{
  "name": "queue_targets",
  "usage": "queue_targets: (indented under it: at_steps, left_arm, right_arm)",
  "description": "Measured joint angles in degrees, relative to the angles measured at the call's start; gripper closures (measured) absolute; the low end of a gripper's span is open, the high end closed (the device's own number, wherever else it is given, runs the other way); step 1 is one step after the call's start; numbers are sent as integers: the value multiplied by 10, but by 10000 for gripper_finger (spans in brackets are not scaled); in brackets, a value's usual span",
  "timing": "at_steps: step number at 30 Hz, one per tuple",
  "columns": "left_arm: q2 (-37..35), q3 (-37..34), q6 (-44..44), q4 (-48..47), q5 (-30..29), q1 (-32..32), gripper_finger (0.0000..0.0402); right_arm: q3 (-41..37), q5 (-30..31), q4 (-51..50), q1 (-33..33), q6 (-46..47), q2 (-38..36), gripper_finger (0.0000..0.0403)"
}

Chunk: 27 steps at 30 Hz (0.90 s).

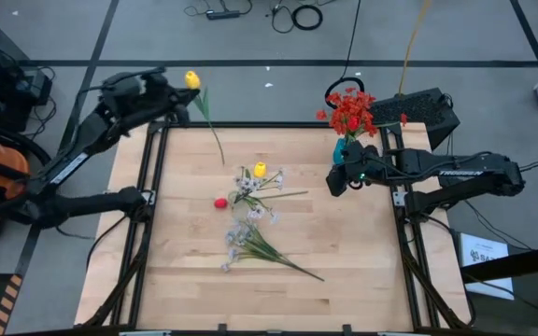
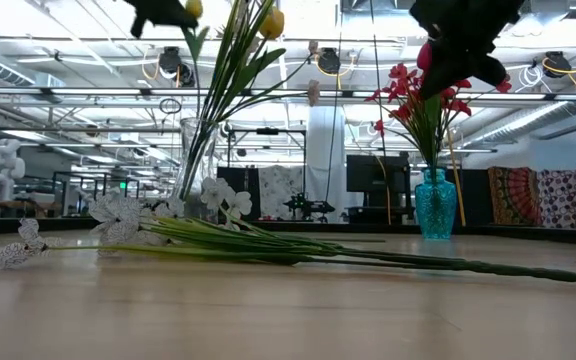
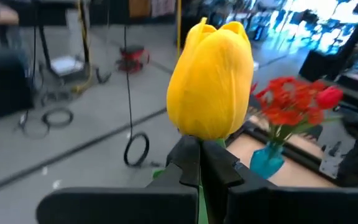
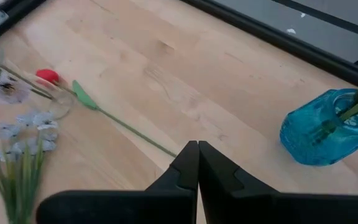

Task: Sort flowers into vase by color
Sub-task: Put the yellow flower into the transparent flower vase

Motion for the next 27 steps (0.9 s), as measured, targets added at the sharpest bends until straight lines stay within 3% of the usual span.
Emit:
queue_targets:
  at_steps: [7, 14, 27]
  left_arm:
    - [-66, 1, 13, 0, 35, -70, 400]
    - [-70, 1, 13, -53, 43, -163, 400]
    - [-23, -12, 62, 12, -50, -268, 400]
  right_arm:
    - [0, -6, 0, 0, 15, 34, 403]
    - [0, -22, 1, 0, 17, 32, 403]
    - [0, -21, 6, 0, 16, 32, 403]
